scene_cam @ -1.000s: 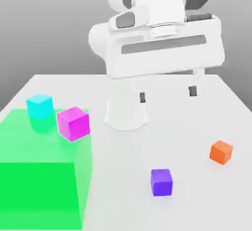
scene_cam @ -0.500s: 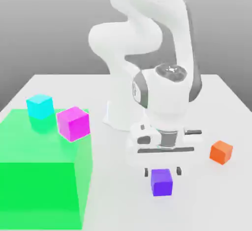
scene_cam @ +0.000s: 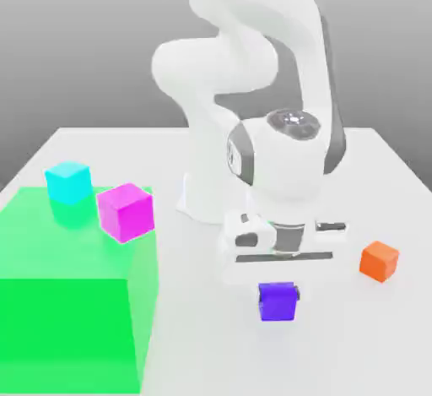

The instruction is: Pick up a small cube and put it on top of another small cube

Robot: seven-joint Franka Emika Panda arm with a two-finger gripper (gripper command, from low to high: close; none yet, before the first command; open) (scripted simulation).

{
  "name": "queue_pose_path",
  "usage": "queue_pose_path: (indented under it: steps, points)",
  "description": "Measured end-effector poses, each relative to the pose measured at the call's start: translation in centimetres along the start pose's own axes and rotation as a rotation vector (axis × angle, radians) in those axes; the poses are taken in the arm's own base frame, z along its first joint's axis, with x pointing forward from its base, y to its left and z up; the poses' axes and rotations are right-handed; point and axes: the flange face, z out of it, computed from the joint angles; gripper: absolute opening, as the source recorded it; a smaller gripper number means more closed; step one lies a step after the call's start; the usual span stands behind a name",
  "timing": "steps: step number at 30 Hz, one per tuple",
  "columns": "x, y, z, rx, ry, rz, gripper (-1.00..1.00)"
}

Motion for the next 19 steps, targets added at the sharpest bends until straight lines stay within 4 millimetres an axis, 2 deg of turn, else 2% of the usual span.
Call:
queue_pose_path:
  steps: [3,5,9,11,15,16,19]
  points:
    - [-7.1,-4.0,-1.8,0.004,-0.011,-0.311,-1.00]
    - [-12.3,-5.8,-2.9,0.004,-0.014,-0.535,-1.00]
    - [-21.0,-7.1,-4.9,0.001,-0.006,-0.924,-1.00]
    - [-22.7,-7.3,-3.9,-0.001,-0.002,-0.999,-1.00]
    - [-22.9,-7.3,0.0,-0.002,0.000,-1.015,-1.00]
    - [-23.0,-7.2,0.7,-0.001,0.000,-1.016,1.00]
    - [-23.0,-7.2,0.7,-0.001,0.000,-1.016,1.00]
